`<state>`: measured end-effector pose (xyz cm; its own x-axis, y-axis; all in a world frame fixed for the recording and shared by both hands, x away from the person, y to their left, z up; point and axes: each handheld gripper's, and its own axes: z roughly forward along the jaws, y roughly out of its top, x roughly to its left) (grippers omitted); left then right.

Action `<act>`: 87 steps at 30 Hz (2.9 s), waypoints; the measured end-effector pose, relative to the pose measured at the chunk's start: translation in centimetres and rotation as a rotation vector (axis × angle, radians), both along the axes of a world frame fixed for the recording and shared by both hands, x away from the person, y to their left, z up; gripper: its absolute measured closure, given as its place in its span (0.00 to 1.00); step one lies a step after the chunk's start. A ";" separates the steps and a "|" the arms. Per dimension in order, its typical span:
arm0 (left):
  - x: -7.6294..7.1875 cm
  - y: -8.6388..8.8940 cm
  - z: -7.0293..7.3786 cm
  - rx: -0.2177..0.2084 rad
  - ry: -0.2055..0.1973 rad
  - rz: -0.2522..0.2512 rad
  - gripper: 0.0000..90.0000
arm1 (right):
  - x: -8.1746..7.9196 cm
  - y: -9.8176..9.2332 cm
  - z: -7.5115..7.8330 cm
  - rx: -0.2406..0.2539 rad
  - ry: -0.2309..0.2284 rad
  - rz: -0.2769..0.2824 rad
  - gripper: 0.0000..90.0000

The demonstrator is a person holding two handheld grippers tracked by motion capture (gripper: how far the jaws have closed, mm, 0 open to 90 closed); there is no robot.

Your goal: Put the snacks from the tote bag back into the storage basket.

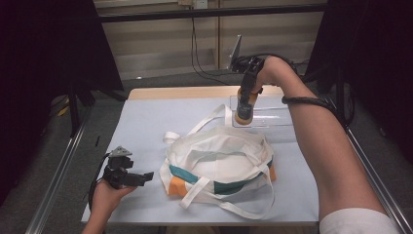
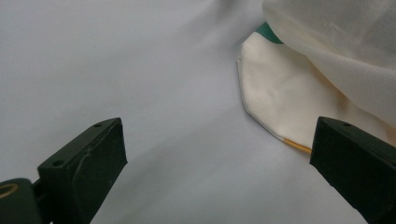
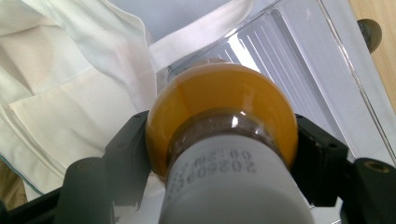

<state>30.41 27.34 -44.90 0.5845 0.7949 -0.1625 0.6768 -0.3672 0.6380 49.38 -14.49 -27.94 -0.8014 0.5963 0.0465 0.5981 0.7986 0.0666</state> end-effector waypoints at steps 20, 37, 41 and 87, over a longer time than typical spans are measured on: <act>0.0 -0.1 0.0 0.001 0.001 -0.002 0.04 | 0.1 0.6 -1.3 -0.002 -0.001 0.027 0.34; 0.0 -0.1 0.0 0.001 0.001 -0.008 0.04 | -0.1 0.9 -2.2 -0.011 0.007 0.043 0.34; -0.1 -0.1 0.0 0.002 -0.005 -0.002 0.04 | -0.1 1.0 -2.3 -0.012 0.005 0.043 0.34; -0.1 -0.1 0.0 0.007 -0.001 -0.006 0.04 | 0.0 1.1 -4.2 -0.037 0.015 0.064 0.34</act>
